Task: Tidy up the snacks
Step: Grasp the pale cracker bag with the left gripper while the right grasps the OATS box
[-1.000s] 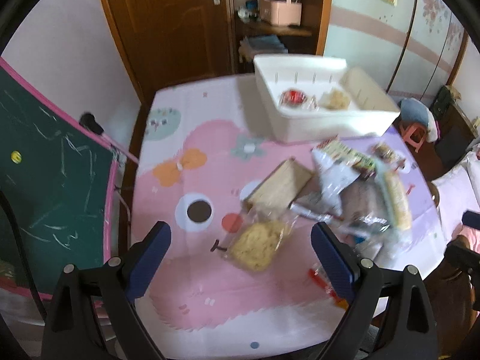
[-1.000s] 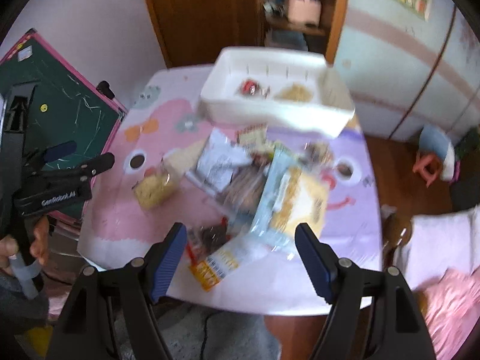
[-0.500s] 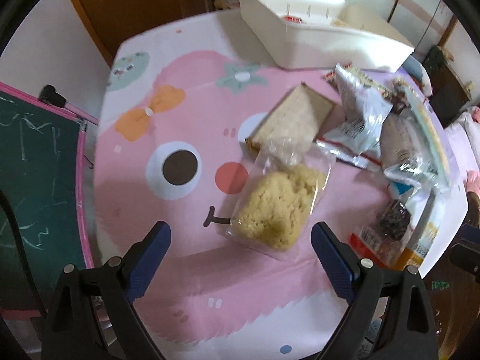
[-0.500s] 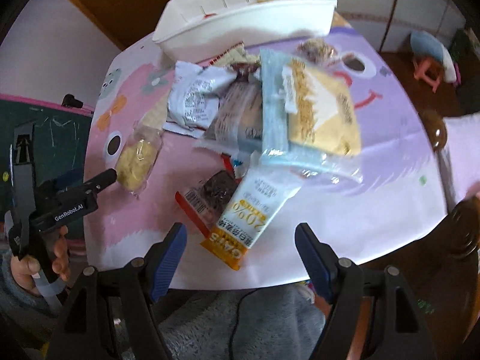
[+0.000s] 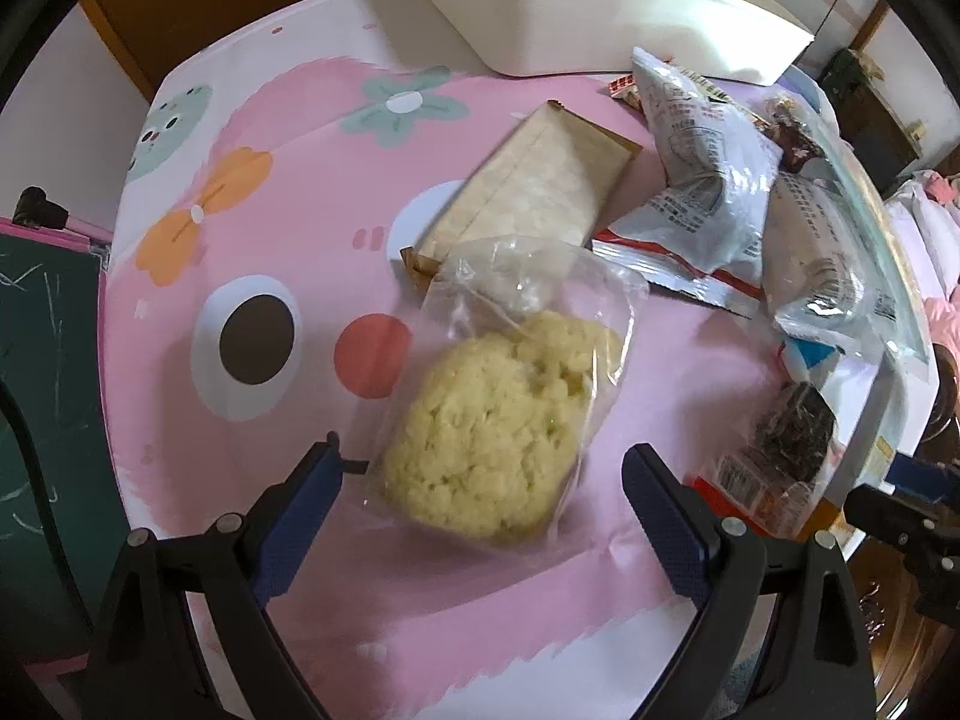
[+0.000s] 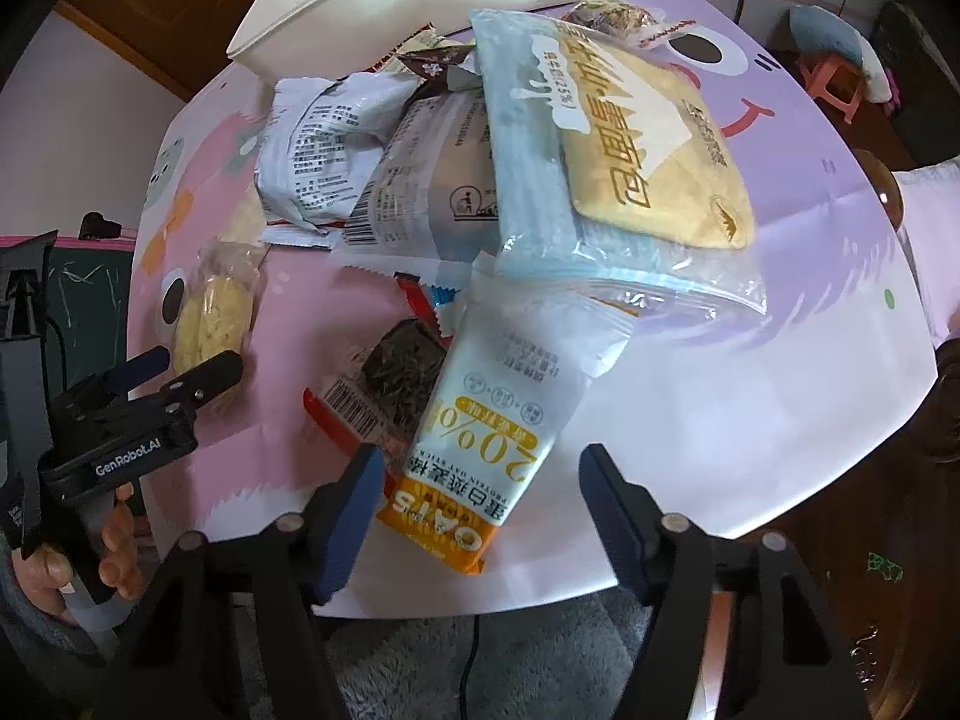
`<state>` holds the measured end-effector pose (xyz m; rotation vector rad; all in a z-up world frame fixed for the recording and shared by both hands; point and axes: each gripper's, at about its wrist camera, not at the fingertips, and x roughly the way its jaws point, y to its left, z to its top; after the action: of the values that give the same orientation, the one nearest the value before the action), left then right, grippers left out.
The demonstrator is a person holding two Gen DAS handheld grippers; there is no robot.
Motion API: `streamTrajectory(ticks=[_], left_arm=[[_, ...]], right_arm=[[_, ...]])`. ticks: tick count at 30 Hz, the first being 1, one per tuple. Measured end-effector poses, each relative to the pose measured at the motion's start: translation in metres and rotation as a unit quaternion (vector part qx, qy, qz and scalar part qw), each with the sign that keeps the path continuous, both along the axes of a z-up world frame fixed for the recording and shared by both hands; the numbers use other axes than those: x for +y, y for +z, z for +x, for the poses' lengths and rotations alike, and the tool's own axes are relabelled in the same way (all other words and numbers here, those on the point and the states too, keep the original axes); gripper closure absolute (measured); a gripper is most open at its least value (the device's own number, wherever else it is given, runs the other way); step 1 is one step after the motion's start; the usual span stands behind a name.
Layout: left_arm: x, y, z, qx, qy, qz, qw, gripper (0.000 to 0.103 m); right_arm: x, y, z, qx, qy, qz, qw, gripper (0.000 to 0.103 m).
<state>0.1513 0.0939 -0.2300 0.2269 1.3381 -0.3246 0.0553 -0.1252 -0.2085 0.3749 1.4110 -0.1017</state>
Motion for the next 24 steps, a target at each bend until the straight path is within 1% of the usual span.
streamTrajectory(ticks=[1,2,3,4,5,6,7,9,10,12,16,19,24], left_arm=[[0.000,-0.002,0.002,0.003,0.003,-0.001,1.0000,0.009],[0.000,-0.003,0.004,0.008,0.006,-0.005,0.9999,0.012],[0.000,-0.004,0.006,0.014,0.008,-0.009,0.9998,0.017],[0.000,-0.006,0.008,0.019,0.009,-0.013,0.9997,0.019],[0.001,-0.007,0.010,0.026,0.011,-0.016,0.9995,0.026],[0.001,-0.009,0.013,0.030,0.011,-0.016,0.9993,0.034],[0.001,-0.009,0.014,0.030,0.010,-0.012,0.9994,0.035],[0.000,-0.008,0.016,0.028,0.005,-0.008,0.9996,0.042],[0.000,-0.008,0.017,0.028,0.005,-0.006,0.9996,0.044],[0.000,-0.007,0.017,0.030,0.004,-0.009,0.9995,0.046],[-0.001,-0.005,0.012,0.035,0.007,-0.005,0.9994,0.046],[-0.001,-0.001,0.007,0.037,0.005,-0.011,0.9992,0.047],[0.001,0.019,0.001,0.029,-0.003,-0.027,0.9992,0.047]], right_arm=[[0.000,-0.002,0.000,0.002,-0.001,0.001,1.000,0.045],[0.000,-0.005,-0.001,0.003,-0.001,0.006,1.000,0.052],[0.000,-0.006,0.000,0.004,0.000,0.013,1.000,0.055],[-0.001,-0.006,-0.002,0.003,0.000,0.017,1.000,0.057],[-0.001,-0.006,-0.002,0.000,0.000,0.017,1.000,0.057],[-0.001,-0.005,-0.003,-0.004,0.002,0.016,1.000,0.058],[-0.001,-0.003,-0.003,-0.008,0.006,0.015,1.000,0.059],[-0.001,0.000,-0.004,-0.014,0.016,0.019,1.000,0.077],[-0.001,0.001,-0.003,-0.016,0.020,0.025,0.999,0.079],[0.001,0.004,-0.004,-0.023,0.030,0.025,0.999,0.081],[0.008,0.010,-0.002,-0.033,0.049,0.027,0.998,0.085],[0.013,0.016,0.000,-0.042,0.062,0.025,0.997,0.087],[0.015,0.033,0.000,-0.058,0.077,0.016,0.995,0.088]])
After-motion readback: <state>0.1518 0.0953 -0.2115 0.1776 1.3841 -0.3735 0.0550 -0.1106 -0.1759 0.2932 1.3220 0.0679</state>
